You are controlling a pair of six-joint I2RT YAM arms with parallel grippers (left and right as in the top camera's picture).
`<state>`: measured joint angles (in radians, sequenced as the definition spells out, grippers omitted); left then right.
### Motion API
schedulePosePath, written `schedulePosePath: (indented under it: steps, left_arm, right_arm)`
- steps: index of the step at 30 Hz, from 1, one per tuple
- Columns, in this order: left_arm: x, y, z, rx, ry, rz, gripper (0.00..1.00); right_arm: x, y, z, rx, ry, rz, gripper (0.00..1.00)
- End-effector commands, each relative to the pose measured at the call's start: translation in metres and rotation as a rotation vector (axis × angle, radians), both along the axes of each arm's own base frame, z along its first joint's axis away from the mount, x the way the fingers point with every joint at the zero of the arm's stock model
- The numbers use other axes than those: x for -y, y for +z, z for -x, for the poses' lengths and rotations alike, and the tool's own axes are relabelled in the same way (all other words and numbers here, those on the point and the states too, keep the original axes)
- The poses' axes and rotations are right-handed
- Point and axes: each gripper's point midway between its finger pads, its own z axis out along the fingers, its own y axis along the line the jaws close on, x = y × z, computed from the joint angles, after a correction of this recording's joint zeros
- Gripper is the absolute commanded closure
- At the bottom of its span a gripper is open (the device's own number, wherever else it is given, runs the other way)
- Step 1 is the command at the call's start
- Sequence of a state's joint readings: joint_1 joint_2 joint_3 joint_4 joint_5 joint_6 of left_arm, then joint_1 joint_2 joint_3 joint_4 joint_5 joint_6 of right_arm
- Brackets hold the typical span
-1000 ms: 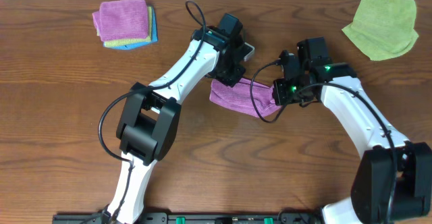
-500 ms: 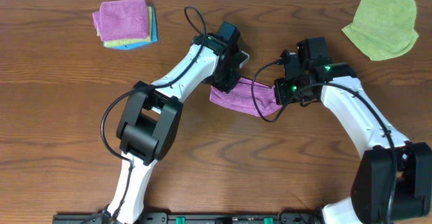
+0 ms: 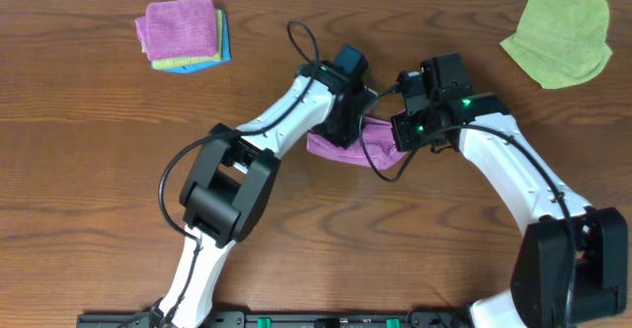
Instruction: Fold the cloth
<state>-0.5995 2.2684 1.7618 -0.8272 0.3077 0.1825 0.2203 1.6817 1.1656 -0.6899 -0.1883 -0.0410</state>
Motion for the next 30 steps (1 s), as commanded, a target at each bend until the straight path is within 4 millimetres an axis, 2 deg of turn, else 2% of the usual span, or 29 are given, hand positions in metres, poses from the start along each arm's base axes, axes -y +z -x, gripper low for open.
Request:
schedulePosePath:
  steps: [1,7,22,30]
  left_arm:
    - [-0.008,-0.015,0.01,-0.036,0.008,-0.029,0.95]
    - [-0.025,-0.023,-0.001,0.025,0.022,-0.121,0.94]
    - [0.001,-0.02,0.02,-0.053,0.06,-0.046,0.94]
    - [0.0,-0.019,0.011,-0.04,0.09,-0.028,0.94]
  right_arm:
    - [0.005,0.013,-0.007,0.052,-0.005,0.043,0.99]
    - [0.008,0.012,-0.007,0.051,-0.01,0.058,0.99]
    - [0.005,0.022,-0.029,0.154,-0.006,0.055,0.99]
    - [0.003,0.02,-0.024,0.133,0.003,0.05,0.99]
